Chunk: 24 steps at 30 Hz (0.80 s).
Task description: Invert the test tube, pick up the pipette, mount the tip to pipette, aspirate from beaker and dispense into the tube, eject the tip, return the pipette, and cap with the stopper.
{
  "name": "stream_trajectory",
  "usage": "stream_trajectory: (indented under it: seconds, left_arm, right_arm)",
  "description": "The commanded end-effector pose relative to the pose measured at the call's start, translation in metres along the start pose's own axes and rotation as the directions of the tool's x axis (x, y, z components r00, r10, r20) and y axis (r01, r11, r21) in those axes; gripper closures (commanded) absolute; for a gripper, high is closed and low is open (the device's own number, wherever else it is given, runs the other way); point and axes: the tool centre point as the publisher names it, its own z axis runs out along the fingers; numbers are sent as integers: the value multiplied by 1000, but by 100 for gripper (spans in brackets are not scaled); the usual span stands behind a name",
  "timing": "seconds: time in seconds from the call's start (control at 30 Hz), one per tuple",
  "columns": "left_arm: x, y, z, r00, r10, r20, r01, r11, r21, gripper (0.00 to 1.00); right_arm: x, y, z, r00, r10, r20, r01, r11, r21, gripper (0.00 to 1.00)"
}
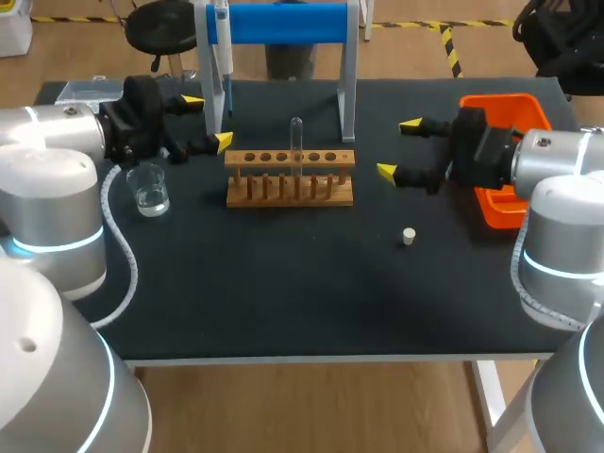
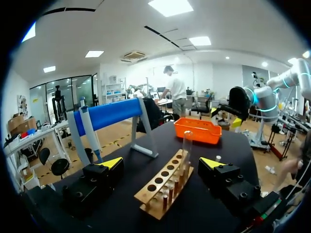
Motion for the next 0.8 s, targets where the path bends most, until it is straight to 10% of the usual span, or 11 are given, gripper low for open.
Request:
stream_trajectory:
  seconds: [0.03, 0.8]
  left_arm:
    - [4, 3, -2, 1000, 1, 10, -1, 1000, 21, 0]
    - [4, 3, -2, 1000, 1, 10, -1, 1000, 21, 0]
  right_arm:
    - [1, 0, -1, 1000, 0, 0, 0, 1000, -1, 0]
    - [-3, 6, 9, 998, -17, -65, 15, 999, -39, 0]
